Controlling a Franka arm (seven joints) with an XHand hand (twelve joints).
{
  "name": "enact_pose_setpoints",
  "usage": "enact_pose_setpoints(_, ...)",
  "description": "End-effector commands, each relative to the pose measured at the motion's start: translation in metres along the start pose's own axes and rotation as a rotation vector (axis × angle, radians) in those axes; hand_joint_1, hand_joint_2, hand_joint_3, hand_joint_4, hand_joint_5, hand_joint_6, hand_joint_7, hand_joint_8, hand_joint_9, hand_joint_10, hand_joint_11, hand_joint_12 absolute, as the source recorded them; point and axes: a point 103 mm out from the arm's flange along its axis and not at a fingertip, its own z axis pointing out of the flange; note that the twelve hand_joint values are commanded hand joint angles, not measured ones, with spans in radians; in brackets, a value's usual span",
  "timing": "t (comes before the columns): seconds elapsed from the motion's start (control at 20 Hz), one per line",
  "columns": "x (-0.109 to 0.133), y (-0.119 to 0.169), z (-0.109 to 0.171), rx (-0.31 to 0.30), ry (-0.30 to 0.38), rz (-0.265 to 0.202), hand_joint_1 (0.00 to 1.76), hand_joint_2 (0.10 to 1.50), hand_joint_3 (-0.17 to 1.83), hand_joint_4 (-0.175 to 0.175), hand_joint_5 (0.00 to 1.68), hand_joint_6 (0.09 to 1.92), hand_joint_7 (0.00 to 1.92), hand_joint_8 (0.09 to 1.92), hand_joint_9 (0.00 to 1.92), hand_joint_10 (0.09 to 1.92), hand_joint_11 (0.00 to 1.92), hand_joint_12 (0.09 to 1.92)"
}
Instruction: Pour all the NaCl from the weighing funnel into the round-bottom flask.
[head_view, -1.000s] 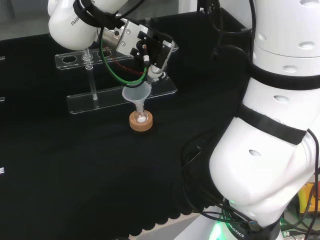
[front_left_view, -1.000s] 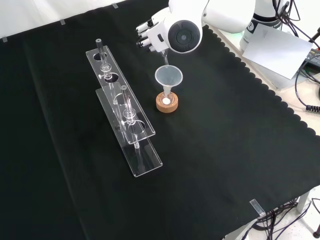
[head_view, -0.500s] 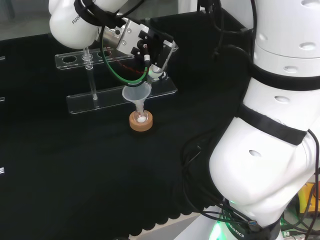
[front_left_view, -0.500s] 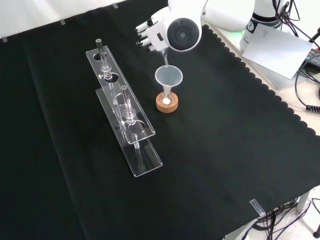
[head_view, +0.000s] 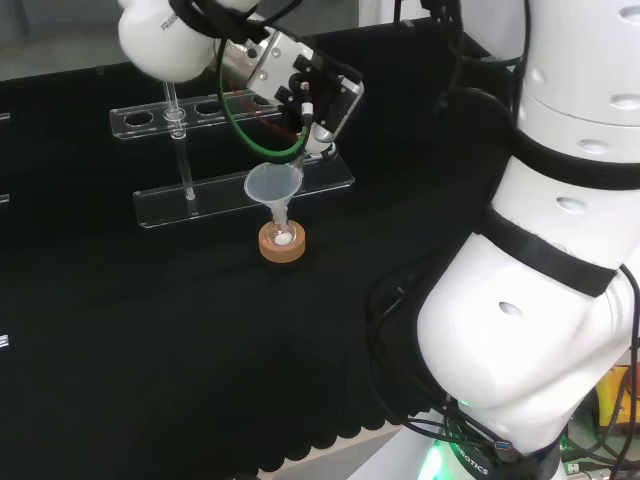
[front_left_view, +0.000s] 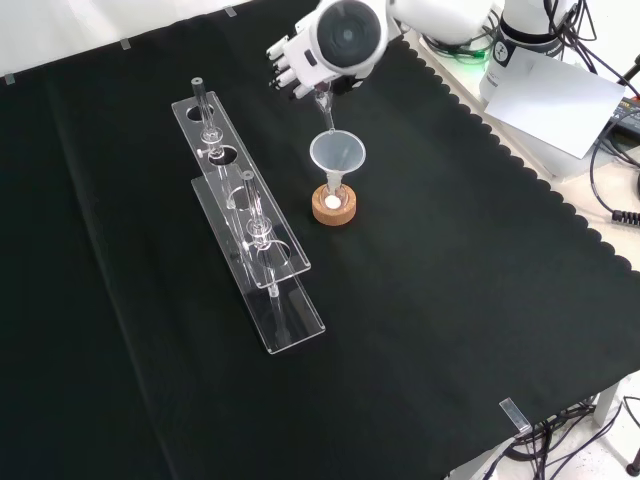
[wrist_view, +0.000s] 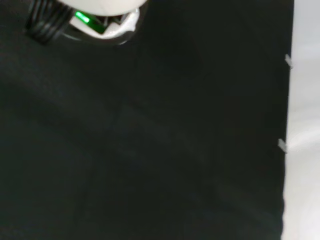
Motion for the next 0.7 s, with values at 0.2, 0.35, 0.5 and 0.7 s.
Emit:
enact_pose_setpoints(0.2, -0.013, 0.007, 0.021, 0.007, 0.201, -0.042, 1.10, 0.72, 0.60, 0.175, 1.18, 0.81, 0.47, 0.64, 0.72, 0.51, 0.59, 1.24)
enact_pose_setpoints(0.35, -0.016, 0.010, 0.028, 0.001, 0.244, -0.049, 1.10, 0.72, 0.60, 0.175, 1.18, 0.81, 0.47, 0.64, 0.73, 0.51, 0.59, 1.25)
enact_pose_setpoints(0.5, -0.019, 0.013, 0.034, -0.010, 0.291, -0.057, 1.10, 0.72, 0.60, 0.175, 1.18, 0.81, 0.47, 0.64, 0.73, 0.51, 0.60, 1.25)
enact_pose_setpoints(0.7, -0.024, 0.016, 0.042, -0.023, 0.339, -0.063, 1.10, 0.72, 0.60, 0.175, 1.18, 0.81, 0.48, 0.64, 0.74, 0.52, 0.60, 1.25)
